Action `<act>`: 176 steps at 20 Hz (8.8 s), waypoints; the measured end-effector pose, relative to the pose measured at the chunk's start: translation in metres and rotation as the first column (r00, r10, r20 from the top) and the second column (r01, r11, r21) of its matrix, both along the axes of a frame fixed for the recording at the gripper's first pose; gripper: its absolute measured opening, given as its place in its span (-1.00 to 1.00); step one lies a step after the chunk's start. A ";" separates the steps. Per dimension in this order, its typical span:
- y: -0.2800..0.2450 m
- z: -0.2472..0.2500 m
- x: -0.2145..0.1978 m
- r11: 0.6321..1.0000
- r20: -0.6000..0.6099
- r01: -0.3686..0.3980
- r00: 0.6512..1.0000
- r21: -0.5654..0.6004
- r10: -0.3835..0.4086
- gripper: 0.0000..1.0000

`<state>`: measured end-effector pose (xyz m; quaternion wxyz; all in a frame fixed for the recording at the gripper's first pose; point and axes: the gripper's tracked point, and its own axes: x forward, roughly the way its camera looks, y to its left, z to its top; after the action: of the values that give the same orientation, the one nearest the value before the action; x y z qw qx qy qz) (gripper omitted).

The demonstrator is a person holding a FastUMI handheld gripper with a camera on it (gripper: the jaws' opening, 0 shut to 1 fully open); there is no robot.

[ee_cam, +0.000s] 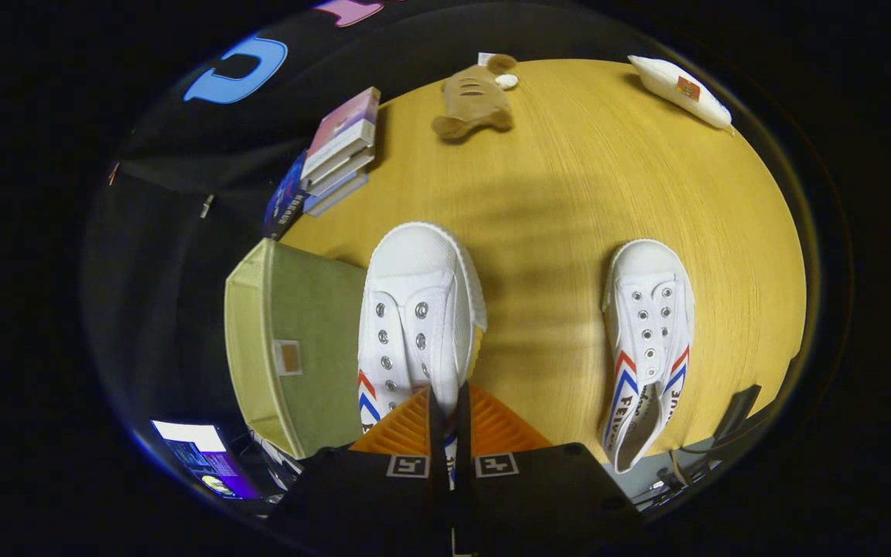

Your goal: Open the storage box then place both shoes into the box .Put the left shoe in first, then the right shoe, with the right side of both shoes facing outward in a uniform manner.

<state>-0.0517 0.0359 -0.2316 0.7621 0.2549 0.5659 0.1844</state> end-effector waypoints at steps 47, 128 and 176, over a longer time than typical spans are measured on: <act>0.296 -0.048 -0.007 0.949 -0.138 -0.242 0.966 -0.204 0.217 0.25; -0.061 0.020 0.006 0.981 -0.067 0.105 0.993 0.162 -0.096 -0.78; 0.208 0.068 -0.028 0.966 -0.080 -0.258 0.964 -0.030 0.255 0.96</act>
<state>-0.0793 0.2443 -0.1639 0.7148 0.1708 0.6261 0.2605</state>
